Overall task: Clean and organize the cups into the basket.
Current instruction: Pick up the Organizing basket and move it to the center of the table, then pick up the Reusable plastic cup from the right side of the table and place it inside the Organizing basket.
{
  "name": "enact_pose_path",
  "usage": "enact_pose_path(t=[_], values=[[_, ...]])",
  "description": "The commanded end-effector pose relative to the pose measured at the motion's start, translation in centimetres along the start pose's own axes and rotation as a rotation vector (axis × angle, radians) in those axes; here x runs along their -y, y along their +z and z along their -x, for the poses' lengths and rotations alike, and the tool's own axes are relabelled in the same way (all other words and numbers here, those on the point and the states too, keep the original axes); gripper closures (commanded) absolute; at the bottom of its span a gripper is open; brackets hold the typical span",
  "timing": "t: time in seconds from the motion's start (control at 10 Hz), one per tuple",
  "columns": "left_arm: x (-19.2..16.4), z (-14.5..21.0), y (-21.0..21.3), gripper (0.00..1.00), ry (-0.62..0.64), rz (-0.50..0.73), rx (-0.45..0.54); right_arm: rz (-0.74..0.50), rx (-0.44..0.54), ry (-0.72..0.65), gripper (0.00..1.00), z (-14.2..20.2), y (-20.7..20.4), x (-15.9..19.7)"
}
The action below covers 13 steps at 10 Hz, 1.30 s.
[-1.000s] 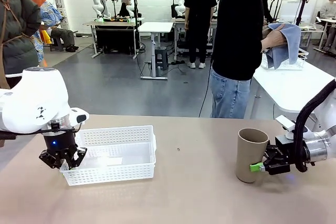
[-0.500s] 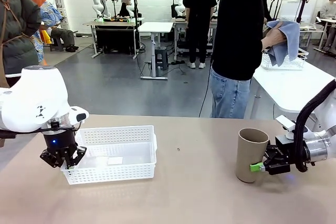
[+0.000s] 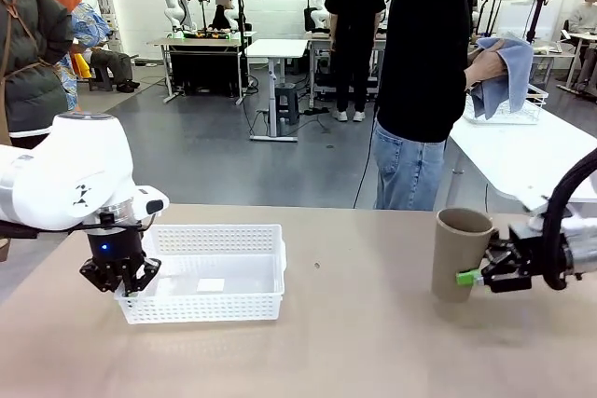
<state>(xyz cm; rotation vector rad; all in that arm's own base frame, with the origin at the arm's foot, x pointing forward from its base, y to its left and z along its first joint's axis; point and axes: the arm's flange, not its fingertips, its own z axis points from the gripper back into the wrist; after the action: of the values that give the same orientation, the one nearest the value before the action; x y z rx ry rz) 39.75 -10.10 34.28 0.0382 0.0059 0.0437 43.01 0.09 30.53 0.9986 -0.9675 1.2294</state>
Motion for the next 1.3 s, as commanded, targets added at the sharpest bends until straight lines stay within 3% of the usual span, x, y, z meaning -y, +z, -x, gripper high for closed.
enact_pose_path(t=[0.0,0.3,0.4,0.8,1.2], values=[[2.7,-0.5,0.4,1.0,-0.057,-0.05,-0.016,0.096,0.031,0.029,0.76,-5.6,2.2,-3.5],[7.4,-1.2,0.5,1.0,-0.113,-0.082,-0.038,0.189,0.082,0.031,0.76,-12.8,4.8,-5.1],[9.2,-1.3,0.6,1.0,-0.131,-0.084,-0.048,0.118,0.034,0.061,0.76,-9.0,4.1,-3.8],[16.5,-1.1,1.4,1.0,-0.069,-0.091,-0.047,0.118,0.034,0.061,0.76,-9.0,4.1,-3.8],[18.1,-0.1,1.4,1.0,-0.001,-0.09,-0.039,0.118,0.034,0.061,0.76,-9.0,4.1,-3.8]])
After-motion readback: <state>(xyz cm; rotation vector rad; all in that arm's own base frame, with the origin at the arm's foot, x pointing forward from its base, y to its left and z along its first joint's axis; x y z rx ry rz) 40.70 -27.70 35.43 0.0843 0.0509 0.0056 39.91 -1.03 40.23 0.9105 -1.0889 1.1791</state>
